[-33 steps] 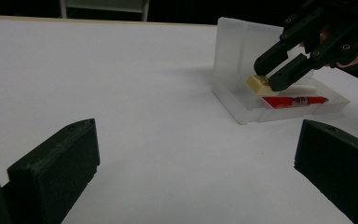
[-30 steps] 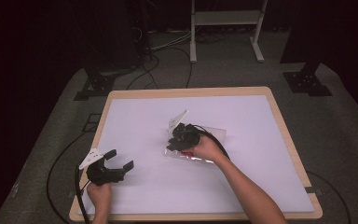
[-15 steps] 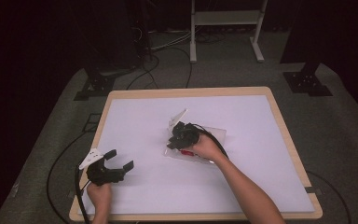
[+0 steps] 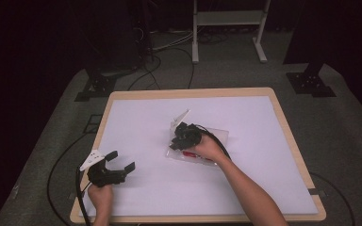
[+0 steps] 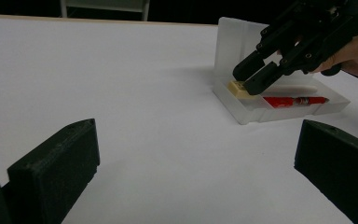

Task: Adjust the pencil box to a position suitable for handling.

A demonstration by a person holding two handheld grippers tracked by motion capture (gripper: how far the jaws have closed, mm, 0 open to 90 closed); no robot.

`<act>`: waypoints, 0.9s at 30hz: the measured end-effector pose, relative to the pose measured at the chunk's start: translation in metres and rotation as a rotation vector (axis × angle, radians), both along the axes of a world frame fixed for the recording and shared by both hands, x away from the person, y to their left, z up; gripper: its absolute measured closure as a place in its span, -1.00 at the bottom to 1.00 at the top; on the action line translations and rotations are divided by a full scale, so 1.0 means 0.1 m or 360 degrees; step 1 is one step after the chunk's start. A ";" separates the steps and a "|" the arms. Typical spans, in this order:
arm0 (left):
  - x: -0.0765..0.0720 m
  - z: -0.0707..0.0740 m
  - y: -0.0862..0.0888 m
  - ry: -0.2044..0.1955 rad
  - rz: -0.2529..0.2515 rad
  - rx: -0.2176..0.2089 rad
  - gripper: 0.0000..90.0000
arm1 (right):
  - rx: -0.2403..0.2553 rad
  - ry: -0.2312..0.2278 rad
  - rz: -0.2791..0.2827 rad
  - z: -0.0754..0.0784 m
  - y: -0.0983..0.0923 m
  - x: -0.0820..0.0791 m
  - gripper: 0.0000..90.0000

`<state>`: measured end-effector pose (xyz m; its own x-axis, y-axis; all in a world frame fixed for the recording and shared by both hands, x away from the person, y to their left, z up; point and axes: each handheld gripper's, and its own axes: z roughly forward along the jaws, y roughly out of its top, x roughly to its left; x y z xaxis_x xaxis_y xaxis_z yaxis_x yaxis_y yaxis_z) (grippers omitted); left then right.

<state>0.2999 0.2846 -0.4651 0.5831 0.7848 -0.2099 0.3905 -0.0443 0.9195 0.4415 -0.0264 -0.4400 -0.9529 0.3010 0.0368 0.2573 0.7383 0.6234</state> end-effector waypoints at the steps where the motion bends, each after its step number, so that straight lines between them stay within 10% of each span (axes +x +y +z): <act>1: 0.00 0.00 0.00 -0.0001 -0.0001 0.0000 -1.00 | 0.0005 0.0008 -0.0005 0.00 0.00 0.00 0.51; 27: 0.00 0.00 0.00 -0.0001 -0.0005 -0.0002 -1.00 | 0.0025 0.0050 0.0005 -0.02 0.00 -0.01 0.39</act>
<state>0.2998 0.2848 -0.4651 0.5858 0.7827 -0.2105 0.3899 -0.0444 0.9198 0.4409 -0.0267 -0.4421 -0.9521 0.2973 0.0717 0.2749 0.7293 0.6266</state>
